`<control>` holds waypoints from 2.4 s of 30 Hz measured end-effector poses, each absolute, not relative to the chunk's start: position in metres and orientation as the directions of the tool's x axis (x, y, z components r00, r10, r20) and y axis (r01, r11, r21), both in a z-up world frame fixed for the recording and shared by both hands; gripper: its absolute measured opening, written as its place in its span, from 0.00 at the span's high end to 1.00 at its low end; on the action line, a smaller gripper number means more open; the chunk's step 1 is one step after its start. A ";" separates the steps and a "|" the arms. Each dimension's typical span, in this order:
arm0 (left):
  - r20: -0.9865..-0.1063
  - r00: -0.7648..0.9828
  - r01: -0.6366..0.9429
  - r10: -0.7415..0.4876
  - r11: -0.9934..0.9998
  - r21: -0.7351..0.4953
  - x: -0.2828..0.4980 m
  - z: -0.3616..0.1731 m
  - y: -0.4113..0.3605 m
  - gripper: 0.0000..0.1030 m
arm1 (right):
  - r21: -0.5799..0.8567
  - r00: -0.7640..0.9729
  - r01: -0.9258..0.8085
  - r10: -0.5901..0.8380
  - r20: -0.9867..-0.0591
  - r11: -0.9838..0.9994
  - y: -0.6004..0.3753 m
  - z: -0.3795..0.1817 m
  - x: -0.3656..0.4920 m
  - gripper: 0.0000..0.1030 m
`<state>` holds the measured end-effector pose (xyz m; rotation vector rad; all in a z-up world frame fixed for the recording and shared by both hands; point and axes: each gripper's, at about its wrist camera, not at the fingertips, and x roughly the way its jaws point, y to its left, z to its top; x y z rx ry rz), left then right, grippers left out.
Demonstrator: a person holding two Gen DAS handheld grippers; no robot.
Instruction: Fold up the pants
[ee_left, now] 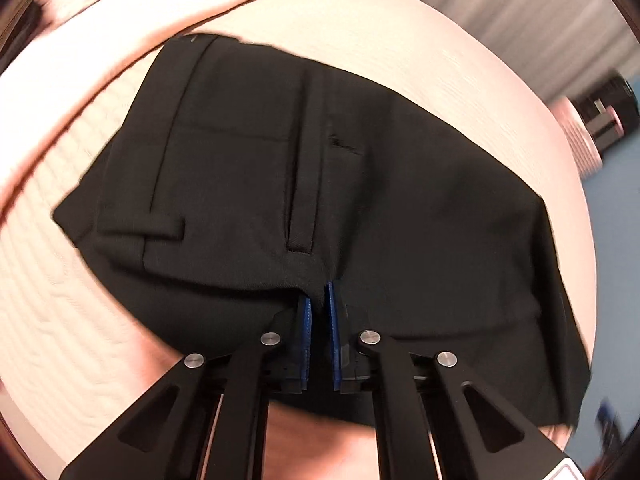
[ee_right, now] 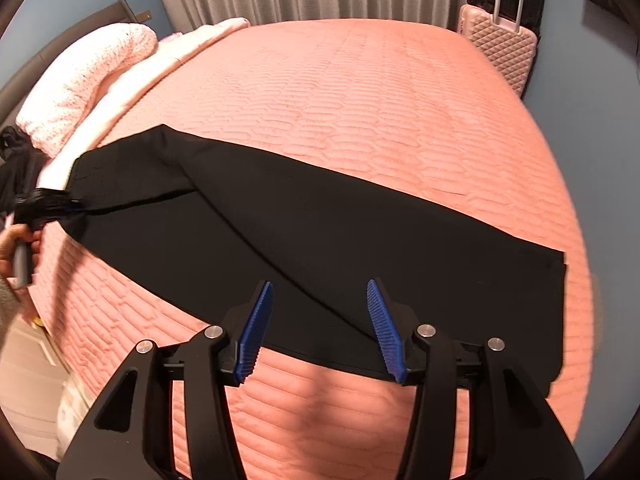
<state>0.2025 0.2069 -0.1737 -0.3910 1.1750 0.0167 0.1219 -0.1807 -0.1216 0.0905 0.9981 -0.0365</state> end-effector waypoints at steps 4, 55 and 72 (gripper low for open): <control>-0.908 0.351 -0.086 -0.226 0.958 -0.272 0.169 -0.143 0.222 0.94 | 0.042 0.524 0.108 -0.021 -0.851 0.993 -0.195 -0.123 0.110 0.53; -0.780 0.553 -0.035 0.294 0.943 0.331 0.249 -0.180 0.219 0.39 | 0.147 0.541 -0.361 0.335 -0.772 0.921 0.045 -0.147 0.399 0.50; -0.660 0.649 0.028 0.379 0.855 0.518 0.268 -0.166 0.299 0.17 | -0.155 0.349 0.298 -0.258 -0.901 0.942 -0.301 -0.178 0.119 0.49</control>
